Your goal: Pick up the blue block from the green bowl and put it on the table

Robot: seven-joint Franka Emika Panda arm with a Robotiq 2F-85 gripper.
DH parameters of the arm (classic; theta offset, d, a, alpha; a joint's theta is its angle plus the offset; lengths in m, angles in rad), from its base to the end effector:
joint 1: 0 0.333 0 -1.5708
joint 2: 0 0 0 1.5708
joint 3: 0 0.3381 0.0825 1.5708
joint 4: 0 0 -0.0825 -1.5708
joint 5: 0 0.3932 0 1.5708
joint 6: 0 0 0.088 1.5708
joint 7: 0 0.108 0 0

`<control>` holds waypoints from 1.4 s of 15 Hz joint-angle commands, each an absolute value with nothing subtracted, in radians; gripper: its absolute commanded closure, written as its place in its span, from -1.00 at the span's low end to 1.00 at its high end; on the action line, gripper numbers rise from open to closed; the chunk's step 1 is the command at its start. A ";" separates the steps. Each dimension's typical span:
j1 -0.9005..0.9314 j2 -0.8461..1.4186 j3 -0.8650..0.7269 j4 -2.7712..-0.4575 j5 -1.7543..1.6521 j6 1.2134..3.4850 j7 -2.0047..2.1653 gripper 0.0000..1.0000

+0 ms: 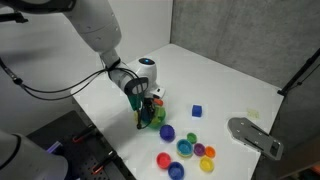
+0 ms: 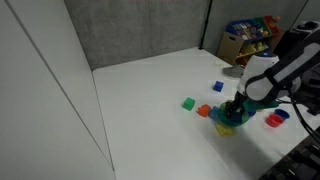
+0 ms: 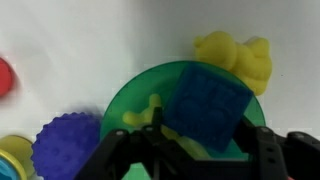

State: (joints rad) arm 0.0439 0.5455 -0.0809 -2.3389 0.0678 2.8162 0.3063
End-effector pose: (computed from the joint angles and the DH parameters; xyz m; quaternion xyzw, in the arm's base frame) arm 0.5059 -0.0256 0.1072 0.9797 -0.1976 -0.0308 0.0157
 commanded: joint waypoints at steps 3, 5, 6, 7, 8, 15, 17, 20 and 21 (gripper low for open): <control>0.045 0.476 -0.072 -2.342 0.107 2.776 0.307 0.23; 0.039 0.439 -0.059 -2.347 0.120 2.759 0.299 0.27; 0.039 0.423 -0.053 -2.348 0.123 2.753 0.296 0.27; 0.037 0.407 -0.045 -2.349 0.128 2.745 0.292 0.27; 0.031 0.389 -0.033 -2.350 0.136 2.734 0.284 0.27; 0.067 0.378 0.026 -2.300 0.137 2.695 0.281 0.27; 0.094 0.400 0.027 -2.276 0.111 2.682 0.288 -0.67; 0.131 0.409 0.012 -2.245 0.077 2.636 0.297 -0.98; 0.138 0.407 0.004 -2.232 0.062 2.606 0.299 -1.00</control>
